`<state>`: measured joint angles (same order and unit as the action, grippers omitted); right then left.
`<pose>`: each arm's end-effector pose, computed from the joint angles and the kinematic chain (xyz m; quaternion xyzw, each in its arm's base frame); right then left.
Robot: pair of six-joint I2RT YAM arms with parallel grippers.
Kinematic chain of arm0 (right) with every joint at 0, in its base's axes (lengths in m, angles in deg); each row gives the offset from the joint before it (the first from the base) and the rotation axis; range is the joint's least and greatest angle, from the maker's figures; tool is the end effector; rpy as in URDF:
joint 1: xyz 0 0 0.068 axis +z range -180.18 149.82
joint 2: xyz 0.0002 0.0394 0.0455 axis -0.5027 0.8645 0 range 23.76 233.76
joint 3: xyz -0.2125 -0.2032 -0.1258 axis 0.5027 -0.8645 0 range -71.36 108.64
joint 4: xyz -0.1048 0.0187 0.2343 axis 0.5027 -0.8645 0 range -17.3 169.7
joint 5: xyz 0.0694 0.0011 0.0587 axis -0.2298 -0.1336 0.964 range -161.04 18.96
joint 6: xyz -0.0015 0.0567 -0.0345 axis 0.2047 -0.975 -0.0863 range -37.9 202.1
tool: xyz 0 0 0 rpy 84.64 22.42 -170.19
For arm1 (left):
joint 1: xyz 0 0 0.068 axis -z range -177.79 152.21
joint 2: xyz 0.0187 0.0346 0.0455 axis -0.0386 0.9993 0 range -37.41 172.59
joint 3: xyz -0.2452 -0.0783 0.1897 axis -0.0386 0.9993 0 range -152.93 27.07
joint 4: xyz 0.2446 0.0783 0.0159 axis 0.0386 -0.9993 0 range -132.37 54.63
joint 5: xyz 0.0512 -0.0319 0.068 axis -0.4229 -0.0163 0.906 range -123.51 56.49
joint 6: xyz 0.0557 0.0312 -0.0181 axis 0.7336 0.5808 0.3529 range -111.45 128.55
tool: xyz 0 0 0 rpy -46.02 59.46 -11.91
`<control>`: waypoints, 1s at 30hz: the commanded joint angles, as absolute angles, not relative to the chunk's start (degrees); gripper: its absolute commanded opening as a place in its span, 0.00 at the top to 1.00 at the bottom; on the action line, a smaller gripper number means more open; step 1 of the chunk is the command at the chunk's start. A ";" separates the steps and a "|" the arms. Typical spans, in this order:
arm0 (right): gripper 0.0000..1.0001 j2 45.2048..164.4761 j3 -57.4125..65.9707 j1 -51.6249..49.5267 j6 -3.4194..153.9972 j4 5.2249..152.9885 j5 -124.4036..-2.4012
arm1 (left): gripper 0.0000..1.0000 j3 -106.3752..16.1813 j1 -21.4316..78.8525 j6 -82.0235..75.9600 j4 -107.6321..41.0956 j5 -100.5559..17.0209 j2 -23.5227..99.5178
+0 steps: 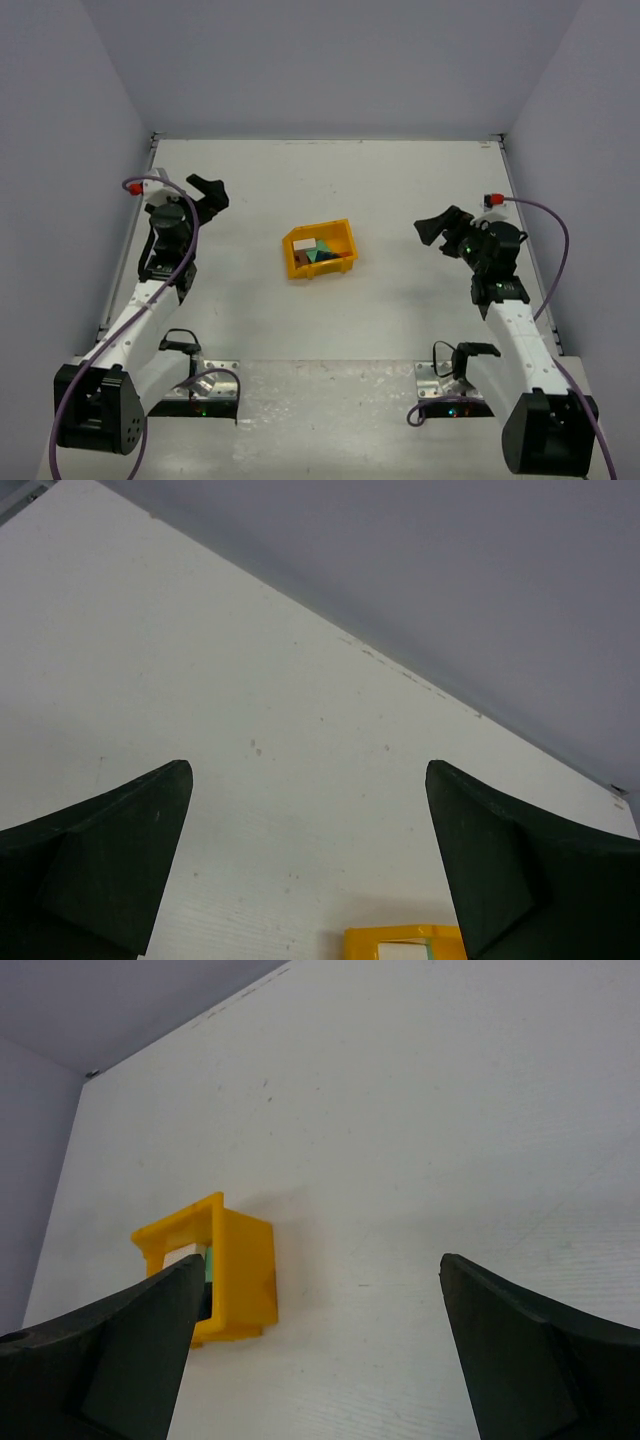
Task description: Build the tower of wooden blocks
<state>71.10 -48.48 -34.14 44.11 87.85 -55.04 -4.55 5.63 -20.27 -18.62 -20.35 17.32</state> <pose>0.1723 0.0027 0.2632 0.2058 0.7698 0.2803 0.5352 0.2093 -0.0005 0.3154 -0.2372 0.7054 -0.1020 0.6601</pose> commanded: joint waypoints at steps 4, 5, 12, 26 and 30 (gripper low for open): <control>0.01 79.73 -40.26 -20.98 51.83 87.18 -54.62 | 0.00 -3.60 5.90 -20.68 -14.31 -23.52 14.20; 0.01 80.83 -39.34 -17.36 53.84 86.51 -58.06 | 0.00 -3.60 5.90 -21.14 -14.47 -23.85 14.06; 0.01 96.58 -28.63 -4.34 58.50 80.30 -71.02 | 0.00 -2.69 5.99 -24.61 -16.37 -25.74 14.12; 0.12 114.43 -22.38 1.45 58.29 83.82 -73.70 | 0.00 -3.10 5.99 -23.64 -15.84 -32.84 19.66; 0.46 117.75 -21.26 3.39 58.90 85.41 -77.83 | 0.00 -3.49 5.99 -23.48 -15.96 -32.72 20.97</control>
